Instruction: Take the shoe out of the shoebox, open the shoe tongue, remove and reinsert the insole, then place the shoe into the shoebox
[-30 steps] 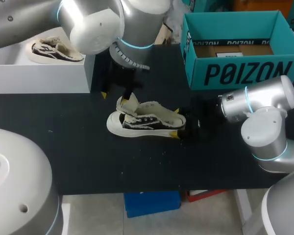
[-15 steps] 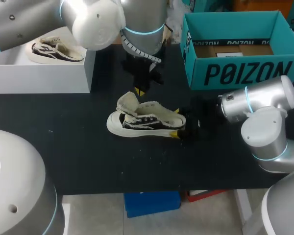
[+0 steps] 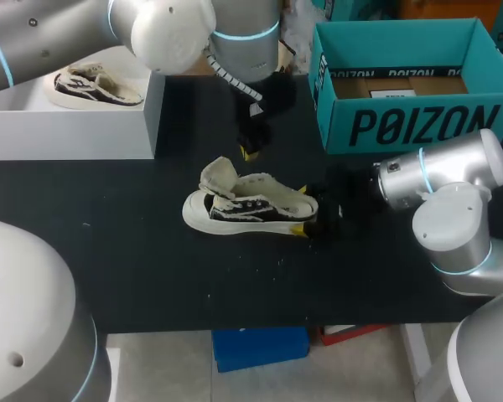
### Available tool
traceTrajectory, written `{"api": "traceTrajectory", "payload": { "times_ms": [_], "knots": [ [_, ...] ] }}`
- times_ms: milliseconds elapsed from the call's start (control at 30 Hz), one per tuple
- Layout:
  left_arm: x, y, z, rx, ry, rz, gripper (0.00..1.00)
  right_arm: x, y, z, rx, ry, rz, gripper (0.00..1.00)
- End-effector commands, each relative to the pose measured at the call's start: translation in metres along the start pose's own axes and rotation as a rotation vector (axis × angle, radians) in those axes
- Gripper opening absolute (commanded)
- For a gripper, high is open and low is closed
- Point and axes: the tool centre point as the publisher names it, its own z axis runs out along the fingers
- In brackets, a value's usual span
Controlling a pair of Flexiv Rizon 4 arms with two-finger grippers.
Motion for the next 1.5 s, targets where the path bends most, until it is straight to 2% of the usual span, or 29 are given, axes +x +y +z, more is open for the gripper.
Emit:
{"api": "traceTrajectory", "payload": {
  "times_ms": [33, 100, 167, 300, 633, 900, 1067, 1500],
  "knots": [
    [-0.005, 0.003, 0.002, 0.018, 0.141, 0.371, 0.0, -0.001, -0.003, 0.0, 0.0, -0.001, 0.001, 0.0],
    [-0.005, 0.003, 0.002, 0.018, 0.141, 0.371, 0.0, -0.001, -0.003, 0.0, 0.0, -0.001, 0.001, 0.0],
    [-0.004, 0.0, 0.003, 0.064, 0.146, 0.41, 0.0, -0.001, -0.003, 0.0, 0.0, -0.001, 0.001, 0.0],
    [-0.001, -0.007, 0.006, 0.09, 0.143, 0.461, 0.0, -0.001, -0.003, 0.0, 0.0, -0.001, 0.001, 0.0],
    [0.009, -0.012, 0.013, 0.04, 0.105, 0.503, 0.0, -0.001, -0.003, 0.0, 0.0, -0.001, 0.001, 0.0],
    [0.014, -0.008, 0.03, 0.081, 0.124, 0.525, 0.0, -0.001, -0.003, 0.0, 0.0, -0.001, 0.001, 0.0],
    [0.01, -0.005, 0.037, 0.135, 0.219, 0.532, 0.0, -0.001, -0.003, 0.0, 0.0, -0.001, 0.001, 0.0],
    [0.01, -0.005, 0.037, 0.135, 0.219, 0.532, 0.0, -0.001, -0.003, 0.0, 0.0, -0.001, 0.001, 0.0]
  ]
}}
